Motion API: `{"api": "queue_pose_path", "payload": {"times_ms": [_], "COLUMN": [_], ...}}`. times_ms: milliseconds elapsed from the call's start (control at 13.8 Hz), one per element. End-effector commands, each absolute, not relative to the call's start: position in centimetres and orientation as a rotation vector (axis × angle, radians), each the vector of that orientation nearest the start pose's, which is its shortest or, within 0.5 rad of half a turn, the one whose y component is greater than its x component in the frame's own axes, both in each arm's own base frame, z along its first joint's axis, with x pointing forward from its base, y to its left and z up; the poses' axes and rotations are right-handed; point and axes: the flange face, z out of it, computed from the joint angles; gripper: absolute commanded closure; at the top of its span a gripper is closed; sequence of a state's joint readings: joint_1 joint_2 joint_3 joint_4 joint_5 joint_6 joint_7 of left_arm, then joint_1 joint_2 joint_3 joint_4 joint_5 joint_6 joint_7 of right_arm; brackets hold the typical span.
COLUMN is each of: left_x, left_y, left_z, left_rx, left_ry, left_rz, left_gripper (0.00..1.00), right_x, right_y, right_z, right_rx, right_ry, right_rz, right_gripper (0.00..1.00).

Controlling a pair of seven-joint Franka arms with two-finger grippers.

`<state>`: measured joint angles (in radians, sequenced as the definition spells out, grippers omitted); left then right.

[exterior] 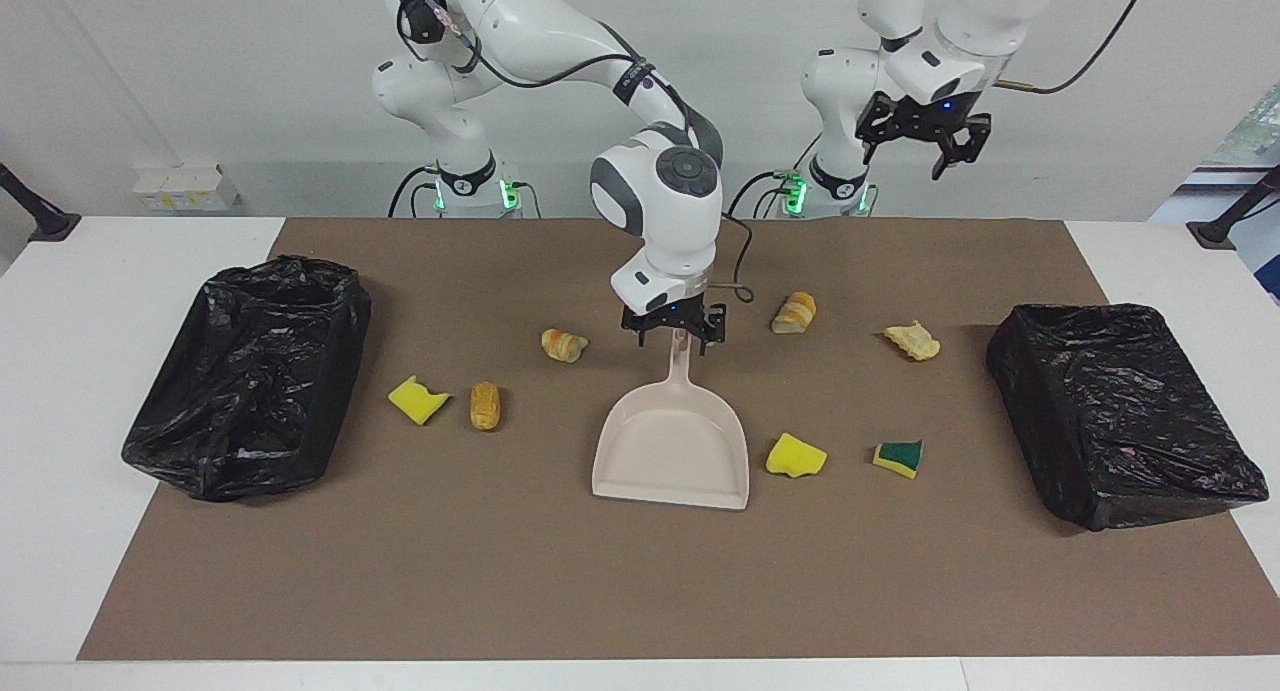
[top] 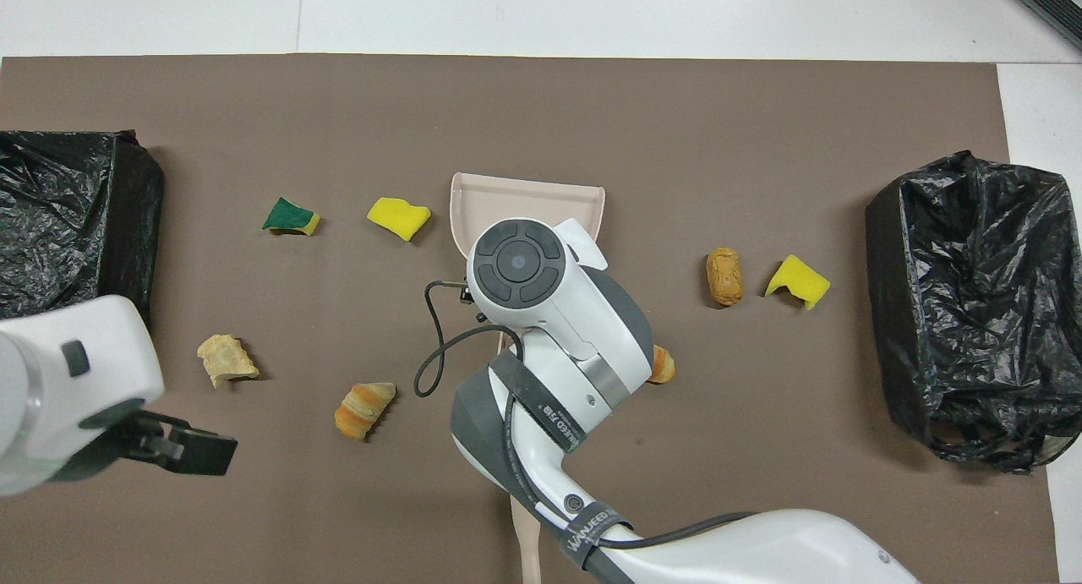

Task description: Sweep and dump trash in bin

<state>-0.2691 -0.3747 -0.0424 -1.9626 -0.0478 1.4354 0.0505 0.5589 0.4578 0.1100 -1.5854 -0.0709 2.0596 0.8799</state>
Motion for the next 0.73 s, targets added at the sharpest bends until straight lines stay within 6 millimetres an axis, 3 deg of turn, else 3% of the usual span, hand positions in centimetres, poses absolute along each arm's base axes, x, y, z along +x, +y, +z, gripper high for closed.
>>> {"api": "queue_pose_path", "payload": {"times_ms": [0, 73, 145, 654], "left_x": [35.3, 34.5, 33.9, 31.8], "left_y": [-15.5, -15.9, -16.2, -17.6], "left_z": [59.2, 58.9, 58.8, 55.5], "left_rx": [-3.110, -3.109, -3.119, -3.151], "left_ry": [0.556, 0.558, 0.554, 0.408], "left_rz": [0.222, 0.228, 0.234, 0.256], "left_gripper": [0.00, 0.00, 0.00, 0.00], "right_x": [55.3, 55.4, 55.2, 53.2], "right_y": [41.4, 41.4, 41.5, 41.2], "right_z": [37.6, 37.6, 37.4, 36.0], "right_rx": [-3.123, -3.123, -3.123, -3.159], "right_ry": [0.247, 0.220, 0.211, 0.073], "right_rz": [-0.100, -0.098, -0.090, -0.022], "right_gripper": [0.21, 0.32, 0.33, 0.34]}}
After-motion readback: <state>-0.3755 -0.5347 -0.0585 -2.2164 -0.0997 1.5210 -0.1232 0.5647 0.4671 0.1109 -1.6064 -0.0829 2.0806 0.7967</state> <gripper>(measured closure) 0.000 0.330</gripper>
